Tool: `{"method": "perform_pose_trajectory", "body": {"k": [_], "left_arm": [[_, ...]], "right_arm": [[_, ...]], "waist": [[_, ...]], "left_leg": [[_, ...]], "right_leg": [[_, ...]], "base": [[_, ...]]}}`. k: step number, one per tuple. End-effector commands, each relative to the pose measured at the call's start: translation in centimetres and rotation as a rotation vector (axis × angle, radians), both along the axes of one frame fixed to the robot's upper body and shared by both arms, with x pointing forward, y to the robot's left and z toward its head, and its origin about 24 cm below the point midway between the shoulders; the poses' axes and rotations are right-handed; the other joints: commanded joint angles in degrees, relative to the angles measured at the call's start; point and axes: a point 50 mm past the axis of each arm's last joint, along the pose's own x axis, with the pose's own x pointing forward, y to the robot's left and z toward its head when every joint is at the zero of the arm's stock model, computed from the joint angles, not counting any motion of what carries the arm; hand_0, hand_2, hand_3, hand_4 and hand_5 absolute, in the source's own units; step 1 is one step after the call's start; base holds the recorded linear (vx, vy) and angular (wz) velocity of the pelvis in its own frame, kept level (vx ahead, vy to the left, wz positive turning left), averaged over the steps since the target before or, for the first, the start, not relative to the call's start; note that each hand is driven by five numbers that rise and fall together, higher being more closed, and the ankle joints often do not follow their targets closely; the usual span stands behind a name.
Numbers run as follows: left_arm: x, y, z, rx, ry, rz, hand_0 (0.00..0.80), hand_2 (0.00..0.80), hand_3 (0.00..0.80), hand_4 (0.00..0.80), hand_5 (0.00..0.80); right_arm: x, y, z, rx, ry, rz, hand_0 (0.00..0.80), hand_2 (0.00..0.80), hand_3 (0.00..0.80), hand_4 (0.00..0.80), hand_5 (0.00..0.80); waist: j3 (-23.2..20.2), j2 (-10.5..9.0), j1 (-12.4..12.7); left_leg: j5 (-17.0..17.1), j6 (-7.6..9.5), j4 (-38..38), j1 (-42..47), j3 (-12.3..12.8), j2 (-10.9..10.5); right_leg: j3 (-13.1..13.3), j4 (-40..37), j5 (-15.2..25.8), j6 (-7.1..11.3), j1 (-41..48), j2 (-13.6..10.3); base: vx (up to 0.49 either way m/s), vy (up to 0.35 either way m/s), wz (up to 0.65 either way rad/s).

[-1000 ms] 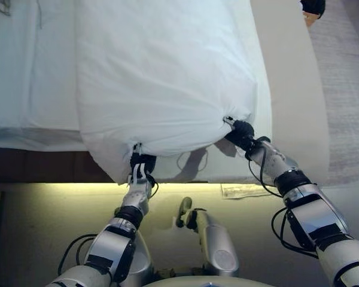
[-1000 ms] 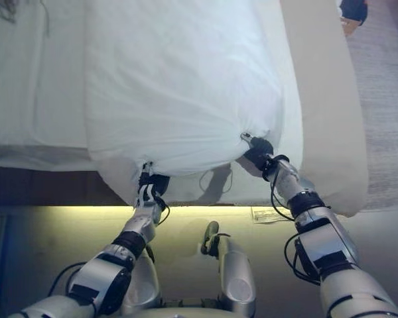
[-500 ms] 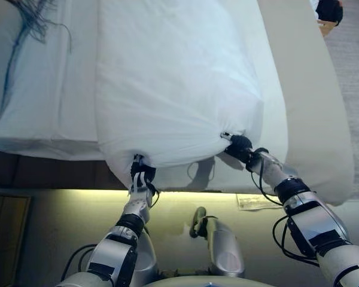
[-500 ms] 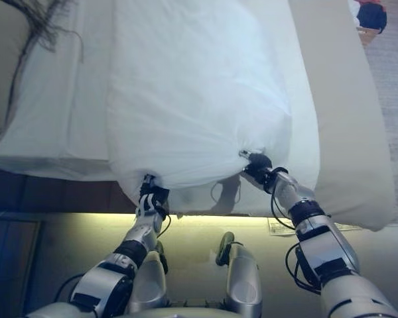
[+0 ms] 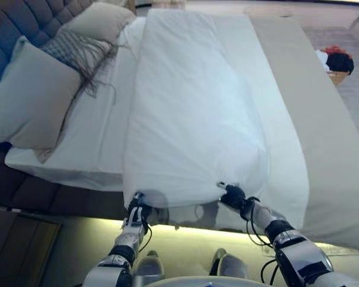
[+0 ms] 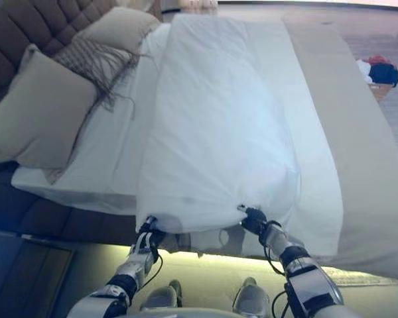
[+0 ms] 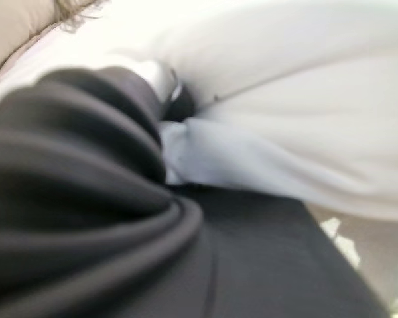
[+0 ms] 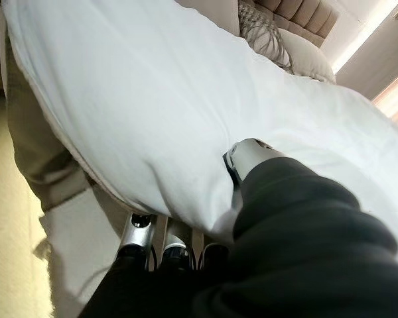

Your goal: Make the bed neatly

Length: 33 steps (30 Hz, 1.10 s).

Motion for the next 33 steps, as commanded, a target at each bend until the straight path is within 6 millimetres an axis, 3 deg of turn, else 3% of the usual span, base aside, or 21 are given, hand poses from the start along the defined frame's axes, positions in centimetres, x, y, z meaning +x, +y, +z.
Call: {"method": "perform_pose_trajectory", "body": {"k": [1,5,6,9,10,11,12,13,15,17,21,23,26,27,29,31,32,33], "left_arm": [[-2.1,14.6,2.6,0.279,-0.053,0.328,0.800,0.800,0.800,0.800,0.800],[-3.8,17.2,3.0,0.334,-0.013,0.352,0.800,0.800,0.800,0.800,0.800],[-4.1,17.8,3.1,0.344,-0.007,0.357,0.800,0.800,0.800,0.800,0.800],[-4.0,18.6,3.6,0.376,-0.001,0.350,0.800,0.800,0.800,0.800,0.800],[-3.8,18.7,3.7,0.387,0.009,0.339,0.800,0.800,0.800,0.800,0.800],[-3.7,18.7,3.7,0.396,0.020,0.328,0.800,0.800,0.800,0.800,0.800],[-3.7,18.9,3.8,0.402,0.027,0.330,0.800,0.800,0.800,0.800,0.800],[-3.9,19.5,4.0,0.409,0.040,0.345,0.800,0.800,0.800,0.800,0.800],[-4.5,19.7,3.8,0.414,0.057,0.332,0.800,0.800,0.800,0.800,0.800],[-4.7,20.0,4.0,0.423,0.071,0.333,0.800,0.800,0.800,0.800,0.800],[-4.2,19.7,4.0,0.424,0.070,0.321,0.800,0.800,0.800,0.800,0.800],[-4.1,19.6,3.9,0.418,0.083,0.313,0.800,0.800,0.800,0.800,0.800],[-3.0,18.6,3.9,0.409,0.084,0.266,0.800,0.800,0.800,0.800,0.800],[-2.6,18.2,3.8,0.408,0.086,0.248,0.800,0.800,0.800,0.800,0.800],[-2.0,17.3,3.6,0.403,0.096,0.205,0.800,0.800,0.800,0.800,0.800],[-2.4,17.3,3.3,0.391,0.103,0.189,0.800,0.800,0.800,0.800,0.800],[-2.8,17.5,3.1,0.392,0.119,0.188,0.800,0.800,0.800,0.800,0.800],[-3.4,18.1,3.1,0.399,0.135,0.184,0.800,0.800,0.800,0.800,0.800]], "right_arm": [[-2.0,-7.7,0.0,-0.086,-0.018,-0.334,0.800,0.800,0.800,0.800,0.800],[-4.1,-8.7,-1.2,-0.083,0.018,-0.390,0.800,0.800,0.800,0.800,0.800],[-4.6,-9.0,-1.4,-0.085,0.030,-0.392,0.800,0.800,0.800,0.800,0.800],[-6.2,-9.8,-2.0,-0.087,0.065,-0.417,0.800,0.800,0.800,0.800,0.800],[-6.8,-10.3,-2.1,-0.092,0.078,-0.428,0.800,0.800,0.800,0.800,0.800],[-7.1,-10.6,-2.2,-0.098,0.090,-0.431,0.800,0.800,0.800,0.800,0.800],[-7.3,-10.7,-2.3,-0.105,0.103,-0.426,0.800,0.800,0.800,0.800,0.800],[-7.6,-10.5,-2.5,-0.112,0.116,-0.414,0.800,0.800,0.800,0.800,0.800],[-8.4,-11.0,-2.7,-0.147,0.132,-0.412,0.800,0.800,0.800,0.800,0.800],[-8.8,-11.8,-2.6,-0.164,0.134,-0.418,0.800,0.800,0.800,0.800,0.800],[-8.6,-12.2,-2.2,-0.168,0.129,-0.399,0.800,0.800,0.800,0.800,0.800],[-8.7,-12.6,-2.0,-0.172,0.131,-0.405,0.800,0.800,0.800,0.800,0.800],[-8.5,-13.4,-1.5,-0.175,0.117,-0.425,0.800,0.800,0.800,0.800,0.800],[-8.5,-13.7,-1.3,-0.178,0.111,-0.430,0.800,0.800,0.800,0.800,0.800],[-8.8,-14.3,-1.1,-0.188,0.102,-0.431,0.800,0.800,0.800,0.800,0.800],[-9.3,-14.6,-1.1,-0.180,0.116,-0.413,0.800,0.800,0.800,0.800,0.800],[-9.4,-14.5,-1.2,-0.180,0.122,-0.386,0.800,0.800,0.800,0.800,0.800],[-9.1,-14.0,-1.4,-0.176,0.135,-0.356,0.800,0.800,0.800,0.800,0.800]], "waist": [[-2.76,-1.67,1.94],[-4.14,-0.61,1.84],[-4.56,-0.19,1.70],[-6.06,-0.26,0.75],[-6.41,-0.56,0.05],[-6.64,-0.71,-0.45],[-6.66,-0.78,-0.71],[-6.79,-0.30,-0.24],[-7.04,-0.11,-0.47],[-6.81,-0.37,-0.28],[-6.11,-1.89,-1.06],[-5.73,-2.02,-1.53],[-5.50,-1.39,-2.16],[-5.50,-1.03,-2.60],[-5.60,-0.09,-3.72],[-5.76,0.26,-4.24],[-5.58,0.29,-3.87],[-5.31,0.27,-2.75]], "left_leg": [[-0.24,1.26,0.77,-1.02,1.49,-3.44],[0.51,2.49,-4.27,1.44,3.16,-5.74],[1.11,2.96,-5.09,1.39,3.09,-5.99],[1.82,4.79,-6.30,0.32,-0.43,-8.19],[1.81,5.16,-6.83,0.44,-2.70,-9.59],[1.81,5.43,-6.87,0.59,-4.44,-10.61],[1.43,5.65,-7.00,1.18,-5.44,-11.31],[1.12,5.82,-6.46,1.21,-5.69,-11.19],[0.65,5.99,-5.71,1.25,-5.55,-11.64],[0.21,5.23,-2.89,0.09,-5.25,-10.55],[0.73,1.95,0.41,-0.55,-3.58,-3.62],[6.20,-0.50,1.27,-1.34,-3.70,1.76],[9.45,-1.92,-1.16,-0.64,-5.42,6.29],[8.79,-2.26,-1.85,-0.03,-4.88,6.59],[5.27,-2.52,-3.98,2.10,-3.23,4.63],[3.80,-2.24,-5.37,3.18,-2.77,1.51],[2.99,-1.72,-6.27,3.60,-1.67,-0.57],[2.53,-0.97,-7.85,4.66,1.06,-2.27]], "right_leg": [[1.30,-6.10,4.62,4.92,4.37,-4.55],[1.27,-4.44,9.43,6.22,2.56,-6.07],[1.70,-1.69,8.12,5.78,2.12,-4.94],[5.18,3.80,3.52,3.88,0.70,2.53],[7.01,3.30,2.21,3.01,0.25,6.57],[8.06,2.13,2.47,2.44,-0.29,8.40],[8.04,1.55,3.33,2.59,-1.10,8.49],[7.27,1.29,0.76,1.37,0.38,8.44],[7.17,-0.40,-0.14,0.62,1.23,9.06],[6.52,-1.95,-1.97,-0.62,2.91,8.80],[6.45,-2.94,-2.62,-1.40,4.25,6.43],[6.99,-2.87,-2.74,-1.33,5.18,4.80],[7.59,-2.00,-3.00,-0.29,5.69,1.20],[7.66,-1.77,-2.71,0.51,5.62,-0.42],[7.57,-2.18,-0.23,3.66,5.59,-4.96],[8.81,-4.87,6.22,5.61,4.98,-8.71],[7.30,-7.11,11.23,6.91,3.91,-10.93],[2.93,-8.24,15.10,8.29,2.73,-12.43]], "base": [[-0.038,0.285,0.05],[-0.079,0.264,0.06],[-0.103,0.218,0.02],[-0.076,0.137,0.06],[-0.020,0.078,0.15],[0.015,0.077,0.34],[0.021,0.084,0.67],[0.010,0.092,0.88],[-0.050,0.133,0.47],[-0.132,0.195,0.06],[-0.139,0.322,0.03],[-0.091,0.475,-0.12],[-0.103,0.563,-0.15],[-0.115,0.662,-0.07],[-0.079,0.651,0.02],[-0.096,0.561,0.03],[-0.135,0.538,-0.28],[-0.111,0.465,-0.46]]}}
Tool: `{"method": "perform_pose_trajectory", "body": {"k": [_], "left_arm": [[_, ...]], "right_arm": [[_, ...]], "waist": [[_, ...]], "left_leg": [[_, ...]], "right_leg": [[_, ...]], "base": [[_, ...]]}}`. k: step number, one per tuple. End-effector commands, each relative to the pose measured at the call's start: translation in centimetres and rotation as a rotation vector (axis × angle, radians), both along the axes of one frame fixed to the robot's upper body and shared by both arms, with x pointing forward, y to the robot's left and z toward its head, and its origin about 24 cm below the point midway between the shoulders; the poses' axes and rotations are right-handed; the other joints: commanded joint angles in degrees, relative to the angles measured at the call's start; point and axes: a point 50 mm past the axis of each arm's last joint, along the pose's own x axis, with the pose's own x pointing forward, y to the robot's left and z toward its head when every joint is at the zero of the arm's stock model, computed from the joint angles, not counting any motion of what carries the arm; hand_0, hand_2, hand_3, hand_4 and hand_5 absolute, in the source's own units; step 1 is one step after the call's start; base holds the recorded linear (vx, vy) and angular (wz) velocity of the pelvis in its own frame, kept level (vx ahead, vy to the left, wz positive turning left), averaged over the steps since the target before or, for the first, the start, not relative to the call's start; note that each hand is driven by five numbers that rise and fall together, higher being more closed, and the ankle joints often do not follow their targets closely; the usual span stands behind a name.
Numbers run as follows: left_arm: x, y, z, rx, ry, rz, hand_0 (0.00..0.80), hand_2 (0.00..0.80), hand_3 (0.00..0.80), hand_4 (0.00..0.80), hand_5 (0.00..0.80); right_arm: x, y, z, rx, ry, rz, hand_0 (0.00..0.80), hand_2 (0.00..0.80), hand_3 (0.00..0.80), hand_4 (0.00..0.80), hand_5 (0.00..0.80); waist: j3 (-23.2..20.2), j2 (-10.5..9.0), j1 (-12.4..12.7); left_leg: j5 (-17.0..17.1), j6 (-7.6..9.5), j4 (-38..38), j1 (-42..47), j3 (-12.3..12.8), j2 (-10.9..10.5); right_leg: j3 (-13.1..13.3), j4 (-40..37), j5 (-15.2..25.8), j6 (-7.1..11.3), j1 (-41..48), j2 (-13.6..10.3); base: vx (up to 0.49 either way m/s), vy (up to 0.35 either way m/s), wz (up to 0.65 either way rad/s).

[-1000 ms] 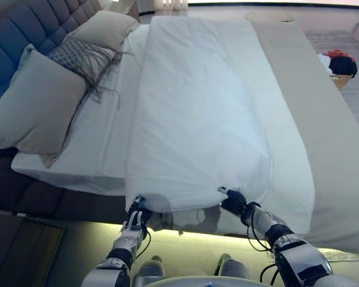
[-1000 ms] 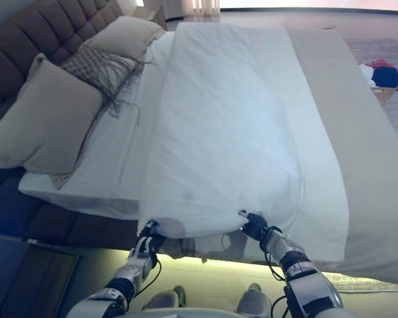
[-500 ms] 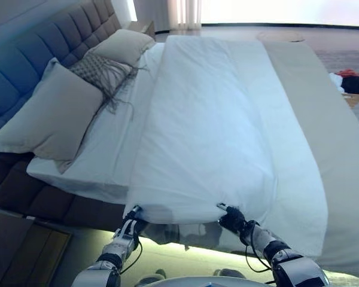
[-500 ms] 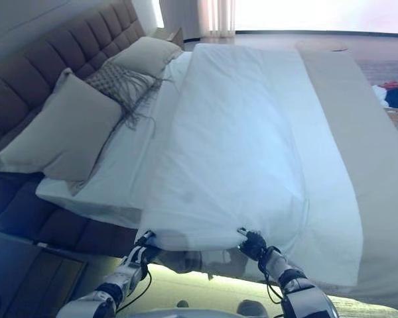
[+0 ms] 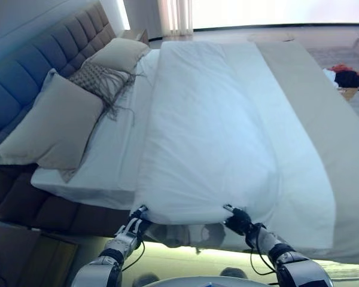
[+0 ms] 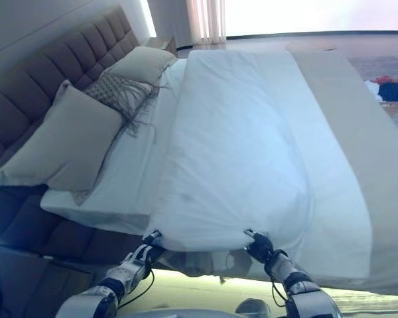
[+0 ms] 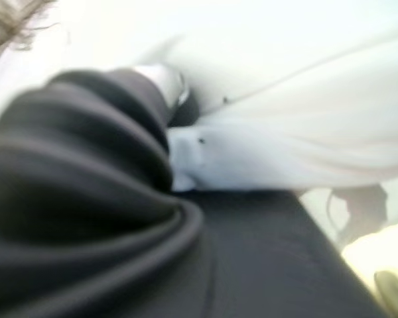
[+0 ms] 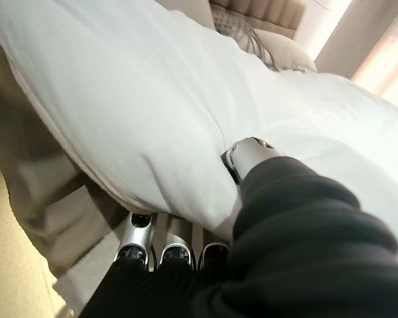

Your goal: Make the bed neatly

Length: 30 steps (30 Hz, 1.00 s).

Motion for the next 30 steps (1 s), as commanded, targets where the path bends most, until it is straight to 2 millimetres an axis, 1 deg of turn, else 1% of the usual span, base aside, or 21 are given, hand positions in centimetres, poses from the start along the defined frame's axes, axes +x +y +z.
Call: {"method": "perform_pose_trajectory", "body": {"k": [1,2,3,4,6,8,9,10,11,12,14,16,18,19,20,22,23,25,26,27,30], "left_arm": [[-1.8,17.8,4.7,0.393,-0.089,0.409,0.800,0.800,0.800,0.800,0.800],[-2.5,18.5,4.8,0.403,-0.073,0.416,0.800,0.800,0.800,0.800,0.800],[-3.2,19.0,4.8,0.407,-0.061,0.425,0.800,0.800,0.800,0.800,0.800],[-3.5,19.2,4.8,0.408,-0.056,0.429,0.800,0.800,0.800,0.800,0.800],[-3.9,19.3,4.6,0.417,-0.042,0.429,0.800,0.800,0.800,0.800,0.800],[-3.3,19.3,4.8,0.433,-0.042,0.434,0.800,0.800,0.800,0.800,0.800],[-3.1,19.2,4.9,0.435,-0.044,0.435,0.800,0.800,0.800,0.800,0.800],[-2.6,19.0,5.0,0.443,-0.049,0.428,0.800,0.800,0.800,0.800,0.800],[-2.3,18.8,5.0,0.448,-0.051,0.421,0.800,0.800,0.800,0.800,0.800],[-2.0,18.6,5.0,0.450,-0.052,0.414,0.800,0.800,0.800,0.800,0.800],[-1.8,18.4,5.0,0.448,-0.053,0.431,0.800,0.800,0.800,0.800,0.800],[-2.1,18.1,4.7,0.438,-0.051,0.447,0.800,0.800,0.800,0.800,0.800],[-2.5,17.3,4.0,0.433,-0.045,0.457,0.800,0.800,0.800,0.800,0.800],[-2.5,17.0,3.9,0.425,-0.046,0.457,0.800,0.800,0.800,0.800,0.800],[-2.6,16.6,3.6,0.416,-0.044,0.455,0.800,0.800,0.800,0.800,0.800],[-2.7,16.2,3.3,0.405,-0.036,0.464,0.800,0.800,0.800,0.800,0.800],[-2.6,16.1,3.2,0.400,-0.028,0.474,0.800,0.800,0.800,0.800,0.800],[-2.5,15.9,3.1,0.396,-0.015,0.470,0.800,0.800,0.800,0.800,0.800],[-2.5,15.8,3.1,0.395,-0.009,0.463,0.800,0.800,0.800,0.800,0.800],[-2.5,15.7,3.0,0.393,-0.005,0.461,0.800,0.800,0.800,0.800,0.800],[-2.9,15.5,2.6,0.394,0.008,0.450,0.800,0.800,0.800,0.800,0.800]], "right_arm": [[-3.1,-11.3,2.1,-0.250,0.061,-0.234,0.800,0.800,0.800,0.800,0.800],[-2.5,-10.5,1.9,-0.238,0.076,-0.203,0.800,0.800,0.800,0.800,0.800],[-2.6,-9.8,1.5,-0.229,0.093,-0.184,0.800,0.800,0.800,0.800,0.800],[-2.7,-9.6,1.3,-0.225,0.098,-0.176,0.800,0.800,0.800,0.800,0.800],[-3.6,-8.6,0.5,-0.207,0.120,-0.155,0.800,0.800,0.800,0.800,0.800],[-4.6,-7.8,-0.3,-0.181,0.140,-0.131,0.800,0.800,0.800,0.800,0.800],[-4.9,-7.5,-0.4,-0.173,0.144,-0.124,0.800,0.800,0.800,0.800,0.800],[-5.3,-7.1,-0.8,-0.160,0.156,-0.112,0.800,0.800,0.800,0.800,0.800],[-5.4,-6.9,-0.9,-0.156,0.163,-0.111,0.800,0.800,0.800,0.800,0.800],[-5.3,-6.7,-1.0,-0.149,0.170,-0.110,0.800,0.800,0.800,0.800,0.800],[-4.9,-5.9,-1.1,-0.140,0.178,-0.097,0.800,0.800,0.800,0.800,0.800],[-4.8,-5.1,-1.4,-0.135,0.178,-0.073,0.800,0.800,0.800,0.800,0.800],[-4.6,-4.5,-1.5,-0.150,0.160,-0.051,0.800,0.800,0.800,0.800,0.800],[-4.1,-4.4,-1.3,-0.157,0.150,-0.049,0.800,0.800,0.800,0.800,0.800],[-3.1,-4.2,-1.0,-0.163,0.135,-0.043,0.800,0.800,0.800,0.800,0.800],[-2.4,-4.1,-0.7,-0.175,0.126,-0.031,0.800,0.800,0.800,0.800,0.800],[-2.3,-4.1,-0.7,-0.180,0.125,-0.026,0.800,0.800,0.800,0.800,0.800],[-2.6,-4.3,-0.8,-0.190,0.140,-0.025,0.800,0.800,0.800,0.800,0.800],[-3.1,-4.6,-0.9,-0.190,0.160,-0.018,0.615,0.615,0.615,0.615,0.615],[-3.6,-4.9,-1.0,-0.196,0.189,-0.020,0.000,0.000,0.000,0.000,0.000],[-5.5,-5.7,-1.5,-0.212,0.286,0.002,0.000,0.000,0.000,0.000,0.000]], "waist": [[-1.03,-1.14,4.34],[-1.08,-0.76,5.74],[-1.33,-0.41,6.21],[-1.57,-0.41,6.15],[-1.78,-0.56,5.45],[-2.07,-0.48,4.66],[-2.19,-0.48,4.48],[-2.65,-0.89,4.20],[-2.91,-1.28,3.97],[-3.08,-1.71,3.92],[-3.45,-1.90,4.98],[-3.34,-1.75,5.26],[-1.96,-2.30,6.04],[-1.50,-2.35,6.34],[-0.84,-2.47,6.45],[-0.08,-2.61,6.53],[0.15,-2.52,6.59],[0.20,-2.05,6.35],[0.19,-1.77,6.12],[0.15,-1.52,5.96],[-0.05,-0.53,5.60]], "left_leg": [[-1.52,2.57,-1.07,1.10,4.25,-2.74],[-2.30,2.88,-2.59,2.01,6.36,-3.55],[-2.76,4.09,-2.75,1.53,6.60,-4.69],[-2.98,4.46,-2.74,1.29,6.49,-5.01],[-1.99,6.12,-2.57,0.26,5.97,-6.22],[-1.56,7.29,-2.73,-0.57,4.54,-6.12],[-1.51,7.59,-2.76,-0.80,4.23,-6.21],[-1.49,8.25,-2.76,-1.21,2.84,-7.04],[-1.59,8.59,-2.76,-1.37,1.76,-7.99],[-1.76,8.75,-2.62,-1.33,0.59,-9.04],[-1.74,8.80,-2.31,-1.43,-0.64,-9.71],[-2.49,8.78,-0.37,-1.60,-0.65,-9.65],[-4.36,7.85,6.60,-4.00,-1.22,-9.30],[-4.07,7.35,8.08,-5.19,-2.04,-8.52],[-3.49,6.57,8.96,-6.07,-2.48,-6.07],[-2.56,5.40,9.71,-6.94,-2.97,-3.41],[-2.08,5.14,9.19,-6.87,-3.79,-2.88],[-1.41,5.08,7.83,-6.39,-3.43,-2.97],[-1.36,5.04,7.22,-5.99,-3.31,-3.22],[-1.38,5.04,6.50,-5.51,-3.47,-3.56],[-1.56,4.94,4.66,-4.09,-3.14,-4.38]], "right_leg": [[-5.80,-3.03,14.82,2.91,-3.05,-6.22],[-9.76,-2.19,14.91,3.32,-3.46,-5.56],[-10.06,-1.48,12.74,3.04,-3.70,-3.46],[-9.71,-1.00,12.13,2.89,-4.05,-2.86],[-7.11,2.61,10.85,0.90,-5.69,-0.04],[-3.65,8.75,5.66,-1.27,-6.15,4.38],[-3.00,10.24,3.81,-1.73,-6.15,5.99],[-1.82,10.40,0.79,-2.70,-5.45,10.09],[-0.90,10.20,-0.55,-3.44,-5.03,13.20],[-0.26,8.85,-1.15,-4.18,-4.39,15.39],[-1.83,5.38,-2.39,-5.59,-2.87,16.00],[-1.42,4.12,-4.93,-7.07,-1.88,16.70],[-2.02,4.03,-6.20,-8.20,-0.75,15.64],[-1.96,4.09,-5.87,-8.60,-1.07,15.25],[-1.96,4.72,-6.13,-8.86,-1.70,14.72],[-1.69,5.74,-6.63,-9.18,-2.14,13.99],[-1.43,6.05,-6.81,-9.11,-2.05,13.36],[-1.80,6.50,-7.09,-8.82,-1.79,12.32],[-1.84,6.70,-6.98,-8.41,-1.78,11.44],[-1.84,6.70,-6.81,-8.13,-1.72,10.75],[-2.14,5.89,-6.21,-7.32,-1.11,9.53]], "base": [[-0.109,0.456,-0.60],[-0.142,0.425,-0.70],[-0.140,0.403,-0.87],[-0.198,0.321,-0.83],[-0.153,0.238,-0.38],[-0.068,0.193,0.19],[-0.013,0.141,0.32],[0.024,0.095,0.40],[0.053,0.082,0.47],[0.048,0.054,0.60],[0.036,0.040,0.65],[-0.003,0.067,0.08],[-0.061,0.129,-0.10],[-0.109,0.202,0.00],[-0.122,0.230,-0.06],[-0.074,0.260,-0.15],[-0.021,0.282,-0.24],[0.008,0.288,-0.21],[0.018,0.279,-0.07],[0.019,0.260,0.02],[0.028,0.200,0.06]]}}
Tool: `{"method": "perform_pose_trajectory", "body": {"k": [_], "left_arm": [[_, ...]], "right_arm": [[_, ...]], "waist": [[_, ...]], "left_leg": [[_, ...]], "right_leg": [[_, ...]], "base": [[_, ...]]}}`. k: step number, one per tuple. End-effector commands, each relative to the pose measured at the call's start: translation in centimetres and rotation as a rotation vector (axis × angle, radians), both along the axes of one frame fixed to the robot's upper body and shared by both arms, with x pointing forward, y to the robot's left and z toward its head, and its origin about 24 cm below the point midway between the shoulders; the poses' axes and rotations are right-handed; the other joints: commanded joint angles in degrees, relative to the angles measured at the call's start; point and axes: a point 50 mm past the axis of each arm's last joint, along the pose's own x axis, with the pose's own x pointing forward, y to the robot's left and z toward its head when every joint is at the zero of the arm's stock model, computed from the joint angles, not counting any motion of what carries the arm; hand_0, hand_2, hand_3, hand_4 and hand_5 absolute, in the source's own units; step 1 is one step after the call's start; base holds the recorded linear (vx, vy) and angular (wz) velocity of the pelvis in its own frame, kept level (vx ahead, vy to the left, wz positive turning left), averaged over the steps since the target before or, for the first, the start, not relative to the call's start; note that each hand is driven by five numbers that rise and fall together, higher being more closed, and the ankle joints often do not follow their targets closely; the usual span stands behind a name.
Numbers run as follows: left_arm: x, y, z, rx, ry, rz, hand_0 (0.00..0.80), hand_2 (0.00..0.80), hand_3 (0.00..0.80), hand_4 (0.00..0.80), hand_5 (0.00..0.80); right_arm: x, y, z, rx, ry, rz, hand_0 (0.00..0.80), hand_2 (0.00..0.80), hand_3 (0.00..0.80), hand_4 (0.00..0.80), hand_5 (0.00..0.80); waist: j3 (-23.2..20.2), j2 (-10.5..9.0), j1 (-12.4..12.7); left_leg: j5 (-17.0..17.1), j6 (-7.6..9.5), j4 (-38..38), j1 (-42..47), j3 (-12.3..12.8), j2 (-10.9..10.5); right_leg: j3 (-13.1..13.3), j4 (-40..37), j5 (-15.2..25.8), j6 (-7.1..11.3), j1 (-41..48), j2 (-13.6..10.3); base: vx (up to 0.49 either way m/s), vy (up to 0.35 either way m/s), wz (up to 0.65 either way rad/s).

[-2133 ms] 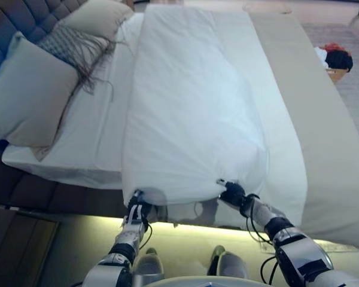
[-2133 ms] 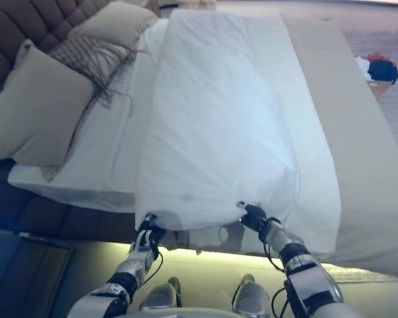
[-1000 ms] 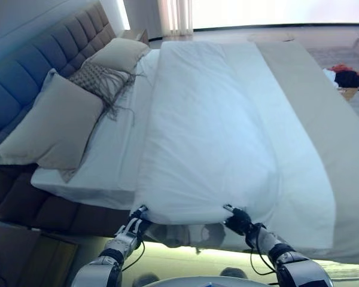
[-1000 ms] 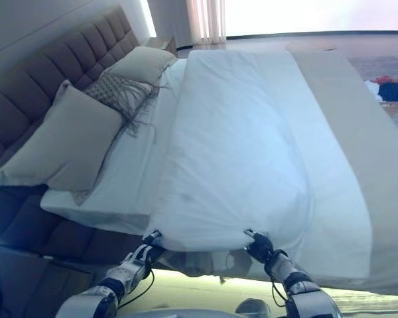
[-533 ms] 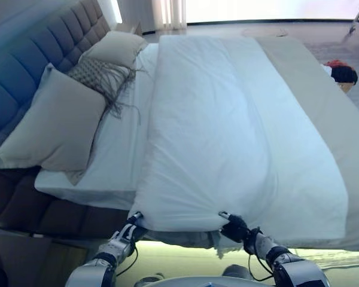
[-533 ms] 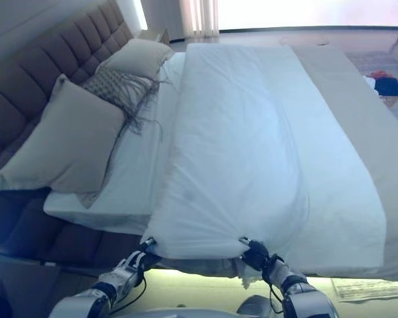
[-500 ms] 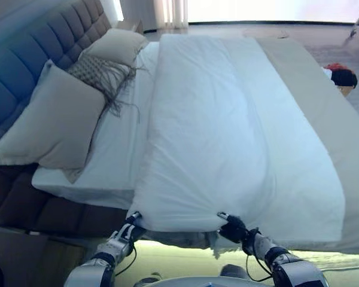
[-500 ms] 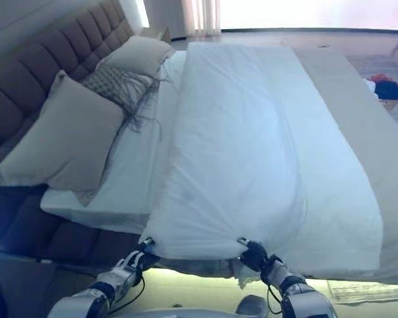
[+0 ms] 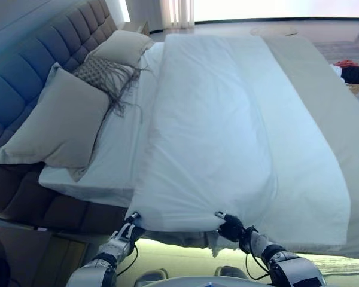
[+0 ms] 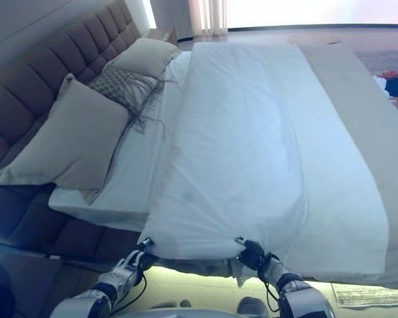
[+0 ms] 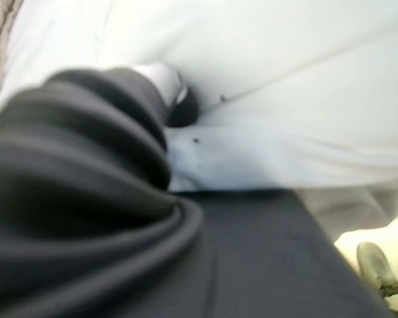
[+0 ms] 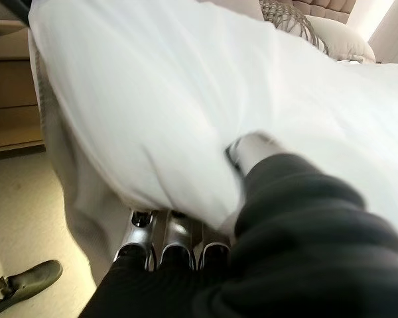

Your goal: Make the bed neatly

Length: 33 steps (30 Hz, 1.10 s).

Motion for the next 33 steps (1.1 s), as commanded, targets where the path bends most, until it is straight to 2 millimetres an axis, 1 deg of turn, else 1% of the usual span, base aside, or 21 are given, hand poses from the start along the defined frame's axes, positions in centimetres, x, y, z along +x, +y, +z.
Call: {"method": "perform_pose_trajectory", "body": {"k": [1,5,10,16,22,27,33], "left_arm": [[-2.4,12.9,2.9,0.327,-0.055,0.378,0.800,0.800,0.800,0.800,0.800],[-2.7,13.3,2.9,0.331,-0.048,0.378,0.800,0.800,0.800,0.800,0.800],[-2.8,13.5,3.0,0.345,-0.050,0.363,0.800,0.800,0.800,0.800,0.800],[-2.8,14.0,3.3,0.358,-0.048,0.373,0.800,0.800,0.800,0.800,0.800],[-3.1,14.9,3.6,0.385,-0.034,0.379,0.800,0.800,0.800,0.800,0.800],[-3.3,15.6,3.9,0.397,-0.021,0.394,0.800,0.800,0.800,0.800,0.800],[-3.2,15.6,3.9,0.384,-0.019,0.420,0.800,0.800,0.800,0.800,0.800]], "right_arm": [[-5.7,-8.2,-0.7,-0.227,0.220,-0.072,0.000,0.000,0.000,0.000,0.000],[-7.9,-9.1,-1.1,-0.253,0.323,-0.079,0.000,0.000,0.000,0.000,0.000],[-9.1,-9.5,-1.3,-0.265,0.377,-0.115,0.000,0.000,0.000,0.000,0.000],[-10.2,-9.9,-1.3,-0.266,0.431,-0.082,0.000,0.000,0.000,0.000,0.000],[-12.3,-10.5,-1.5,-0.264,0.501,-0.094,0.000,0.000,0.000,0.000,0.000],[-13.0,-11.2,-1.3,-0.280,0.502,-0.131,0.000,0.000,0.000,0.000,0.000],[-12.2,-12.1,-0.9,-0.302,0.463,-0.176,0.000,0.000,0.000,0.000,0.000]], "waist": [[-2.00,-1.31,1.41],[-2.19,-0.91,1.28],[-2.35,-1.06,1.35],[-1.78,-1.35,0.74],[-1.93,-1.85,0.62],[-1.94,-2.11,0.45],[-1.34,-2.35,0.35]], "left_leg": [[0.77,-0.34,0.78,-2.21,-0.39,-1.50],[0.44,-0.16,-0.65,-1.28,0.13,-2.08],[0.37,0.21,-2.36,-0.16,0.42,-2.32],[-0.45,0.45,-0.93,-0.64,1.57,-1.93],[-0.84,0.78,-1.49,0.49,2.12,-1.78],[-1.18,0.85,-1.62,1.13,2.37,-1.63],[-1.73,1.06,-0.75,0.83,2.61,-1.63]], "right_leg": [[-1.95,0.31,-0.37,1.06,2.29,-2.37],[-1.89,-2.04,0.57,1.96,3.29,-2.84],[-1.54,-5.17,1.80,2.69,4.99,-2.56],[-0.86,-5.27,1.58,2.69,4.78,-2.43],[-0.58,-6.90,1.96,3.09,6.31,-2.18],[-0.51,-7.28,1.96,3.25,6.99,-2.01],[-0.16,-7.01,1.64,3.26,6.91,-1.96]], "base": [[0.037,0.163,-0.01],[0.006,0.093,-0.02],[0.004,0.011,0.02],[-0.013,0.007,-0.04],[0.026,-0.002,-0.04],[0.004,0.001,-0.01],[-0.001,0.013,-0.04]]}}
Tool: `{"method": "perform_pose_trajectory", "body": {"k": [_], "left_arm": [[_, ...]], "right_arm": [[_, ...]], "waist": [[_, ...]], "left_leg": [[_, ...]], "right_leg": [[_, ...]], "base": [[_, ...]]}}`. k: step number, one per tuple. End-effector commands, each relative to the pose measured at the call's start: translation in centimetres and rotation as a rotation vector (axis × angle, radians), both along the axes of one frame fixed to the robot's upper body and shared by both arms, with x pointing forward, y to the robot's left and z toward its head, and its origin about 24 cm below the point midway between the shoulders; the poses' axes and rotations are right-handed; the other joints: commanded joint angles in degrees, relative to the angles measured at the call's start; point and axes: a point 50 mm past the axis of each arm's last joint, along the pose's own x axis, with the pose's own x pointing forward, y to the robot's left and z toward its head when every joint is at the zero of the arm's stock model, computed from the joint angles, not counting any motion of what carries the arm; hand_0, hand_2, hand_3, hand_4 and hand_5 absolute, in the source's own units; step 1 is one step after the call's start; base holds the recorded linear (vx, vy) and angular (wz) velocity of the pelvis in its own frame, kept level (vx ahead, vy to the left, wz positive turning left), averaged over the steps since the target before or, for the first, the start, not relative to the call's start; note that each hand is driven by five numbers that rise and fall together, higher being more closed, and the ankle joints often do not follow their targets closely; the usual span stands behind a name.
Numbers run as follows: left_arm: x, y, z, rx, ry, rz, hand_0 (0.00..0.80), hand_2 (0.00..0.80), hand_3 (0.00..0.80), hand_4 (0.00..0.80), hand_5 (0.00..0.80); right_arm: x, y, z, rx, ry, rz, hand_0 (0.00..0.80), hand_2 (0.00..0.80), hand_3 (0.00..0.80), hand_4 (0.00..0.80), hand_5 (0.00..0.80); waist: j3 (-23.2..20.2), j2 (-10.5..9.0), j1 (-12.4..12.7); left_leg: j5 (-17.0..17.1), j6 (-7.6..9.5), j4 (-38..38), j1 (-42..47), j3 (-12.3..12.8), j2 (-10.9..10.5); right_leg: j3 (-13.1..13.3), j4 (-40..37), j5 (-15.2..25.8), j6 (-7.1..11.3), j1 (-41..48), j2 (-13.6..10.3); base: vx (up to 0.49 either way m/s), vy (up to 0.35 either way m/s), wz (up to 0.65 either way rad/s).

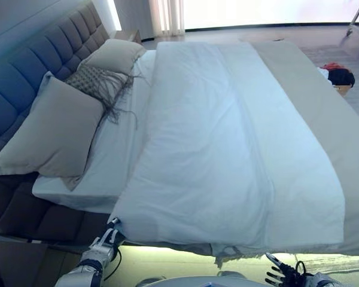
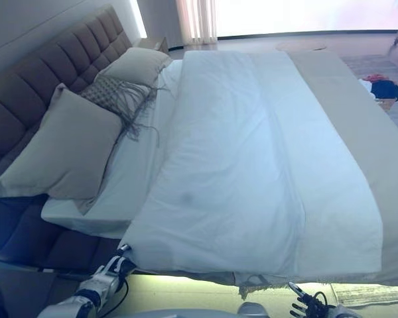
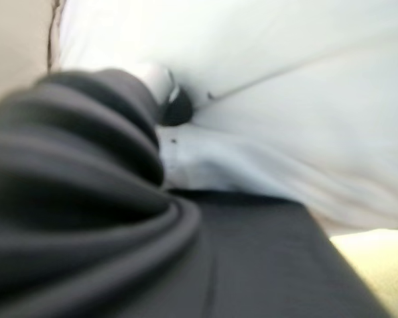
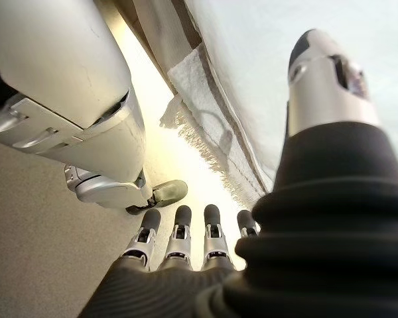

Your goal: Make the bed neatly

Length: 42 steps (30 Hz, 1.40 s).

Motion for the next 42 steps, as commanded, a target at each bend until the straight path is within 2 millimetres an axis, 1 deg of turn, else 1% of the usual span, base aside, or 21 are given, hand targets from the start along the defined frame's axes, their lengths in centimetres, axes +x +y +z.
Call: {"method": "perform_pose_trajectory", "body": {"k": [1,4,8,10,11,12,13,16,20,21,22,23,29,33,38,40,42], "left_arm": [[-0.8,10.3,4.0,0.260,-0.089,0.293,0.800,0.800,0.800,0.800,0.800],[-0.1,9.7,4.0,0.251,-0.102,0.289,0.800,0.800,0.800,0.800,0.800],[1.4,8.5,4.0,0.221,-0.127,0.277,0.800,0.800,0.800,0.800,0.800],[2.9,7.7,4.5,0.207,-0.161,0.267,0.800,0.800,0.800,0.800,0.800],[4.1,7.3,5.0,0.199,-0.186,0.260,0.800,0.800,0.800,0.800,0.800],[5.6,7.1,5.8,0.191,-0.223,0.256,0.800,0.800,0.800,0.800,0.800],[6.8,7.0,6.6,0.185,-0.248,0.254,0.800,0.800,0.800,0.800,0.800],[9.9,6.7,8.9,0.169,-0.313,0.265,0.800,0.800,0.800,0.800,0.800],[12.0,6.6,10.8,0.160,-0.345,0.271,0.800,0.800,0.800,0.800,0.800],[12.4,6.5,11.1,0.159,-0.352,0.272,0.800,0.800,0.800,0.800,0.800],[12.7,6.4,11.4,0.152,-0.359,0.272,0.800,0.800,0.800,0.800,0.800],[13.1,6.2,11.7,0.147,-0.367,0.269,0.800,0.800,0.800,0.800,0.800],[14.8,5.5,13.3,0.125,-0.399,0.245,0.800,0.800,0.800,0.800,0.800],[15.2,5.2,13.6,0.119,-0.391,0.236,0.800,0.800,0.800,0.800,0.800],[15.0,5.1,13.2,0.113,-0.356,0.233,0.800,0.800,0.800,0.800,0.800],[14.6,4.7,12.6,0.106,-0.346,0.225,0.800,0.800,0.800,0.800,0.800],[14.3,4.5,12.0,0.105,-0.328,0.218,0.800,0.800,0.800,0.800,0.800]], "right_arm": [[0.5,-0.2,0.1,-0.015,-0.021,-0.064,0.000,0.000,0.000,0.000,0.000],[1.7,-0.6,0.5,-0.025,-0.066,-0.067,0.000,0.000,0.000,0.000,0.000],[4.0,-0.1,0.8,-0.026,-0.146,-0.079,0.000,0.000,0.000,0.000,0.000],[6.2,0.3,1.3,-0.023,-0.216,-0.081,0.000,0.000,0.000,0.000,0.000],[7.8,0.6,1.7,-0.023,-0.262,-0.076,0.000,0.000,0.000,0.000,0.000],[9.8,0.8,2.5,-0.024,-0.313,-0.073,0.000,0.000,0.000,0.000,0.000],[11.4,1.0,3.2,-0.027,-0.353,-0.070,0.000,0.000,0.000,0.000,0.000],[16.0,1.9,5.5,-0.030,-0.466,-0.044,0.000,0.000,0.000,0.000,0.000],[19.6,1.9,8.4,-0.037,-0.574,-0.011,0.000,0.000,0.000,0.000,0.000],[20.2,1.8,9.0,-0.042,-0.594,-0.007,0.000,0.000,0.000,0.000,0.000],[20.9,1.6,9.8,-0.050,-0.617,0.000,0.000,0.000,0.000,0.000,0.000],[21.4,1.3,10.5,-0.056,-0.638,0.007,0.000,0.000,0.000,0.000,0.000],[23.7,0.7,13.4,-0.070,-0.761,0.008,0.000,0.000,0.000,0.000,0.000],[25.6,0.4,16.2,-0.081,-0.913,-0.034,0.000,0.000,0.000,0.000,0.000],[27.1,0.6,18.6,-0.063,-1.048,-0.043,0.000,0.000,0.000,0.000,0.000],[27.8,1.0,19.6,-0.058,-1.108,-0.053,0.000,0.000,0.000,0.000,0.000],[28.2,1.4,20.2,-0.051,-1.147,-0.050,0.000,0.000,0.000,0.000,0.000]], "waist": [[0.58,-1.57,1.81],[1.64,-1.73,2.06],[3.52,-2.01,2.48],[5.71,-2.40,2.66],[7.37,-2.59,2.72],[9.55,-2.87,2.78],[11.02,-3.10,2.72],[15.00,-4.17,2.58],[17.27,-5.34,2.35],[17.67,-5.50,2.27],[17.92,-5.60,2.22],[18.42,-5.70,2.19],[20.12,-6.35,2.23],[20.59,-6.59,2.67],[20.75,-6.73,3.42],[20.88,-6.57,3.67],[20.70,-6.46,3.74]], "left_leg": [[-1.99,1.20,3.27,-3.55,1.24,-2.22],[-2.29,1.29,4.89,-4.71,1.08,-2.12],[-2.73,1.35,8.00,-7.21,0.53,-2.02],[-3.19,1.40,10.84,-10.03,0.10,-2.15],[-3.51,1.40,12.62,-12.09,-0.12,-2.02],[-3.77,1.41,15.06,-14.83,-0.37,-1.74],[-4.17,1.45,17.52,-17.41,-0.53,-1.44],[-6.40,1.80,26.00,-25.48,-0.93,-0.73],[-8.63,2.69,33.77,-34.09,-0.66,-0.49],[-9.26,2.84,35.60,-35.95,-0.55,-0.39],[-11.10,2.62,37.62,-37.71,-1.07,-0.41],[-11.46,2.68,39.25,-39.96,-1.10,-0.11],[-12.45,2.70,45.83,-50.23,-2.04,1.14],[-12.89,2.74,48.75,-55.22,-2.98,1.34],[-13.32,2.85,52.12,-60.47,-4.24,1.15],[-13.36,2.88,53.10,-62.05,-4.55,0.97],[-13.33,2.81,53.55,-62.97,-4.67,0.79]], "right_leg": [[-0.76,2.41,-2.44,2.74,0.68,-4.06],[-0.78,3.80,-2.93,2.43,-0.24,-4.08],[-0.71,6.38,-3.83,1.86,-2.09,-4.05],[-0.51,8.67,-4.52,1.45,-4.40,-4.19],[-0.46,10.50,-5.00,1.15,-6.36,-4.41],[-0.35,12.95,-5.29,0.71,-9.01,-4.70],[-0.15,15.47,-5.76,0.24,-11.59,-4.92],[0.78,25.34,-7.99,-0.91,-20.72,-5.56],[1.60,35.48,-10.03,-1.51,-30.82,-6.80],[1.84,37.60,-10.64,-1.64,-32.98,-6.85],[2.70,40.18,-12.42,-1.29,-35.08,-6.60],[3.02,41.99,-12.74,-1.41,-37.46,-6.65],[4.10,49.65,-13.94,-1.79,-47.82,-5.87],[4.06,53.24,-14.62,-1.72,-52.80,-5.76],[3.98,56.63,-14.90,-1.47,-57.74,-6.20],[4.15,57.46,-14.81,-1.43,-59.24,-6.31],[4.29,57.70,-14.66,-1.36,-60.08,-6.19]], "base": [[-0.042,0.021,0.00],[-0.065,0.008,0.00],[-0.103,-0.015,0.00],[-0.270,-0.046,0.03],[-0.413,-0.061,0.08],[-0.459,-0.060,0.12],[-0.428,-0.057,0.15],[-0.344,-0.033,0.09],[-0.233,0.015,0.04],[-0.105,0.039,-0.07],[-0.118,0.035,-0.09],[-0.118,0.027,-0.09],[-0.157,-0.005,-0.02],[-0.109,-0.016,-0.03],[-0.068,-0.020,-0.01],[-0.043,-0.024,0.04],[-0.017,-0.014,0.02]]}}
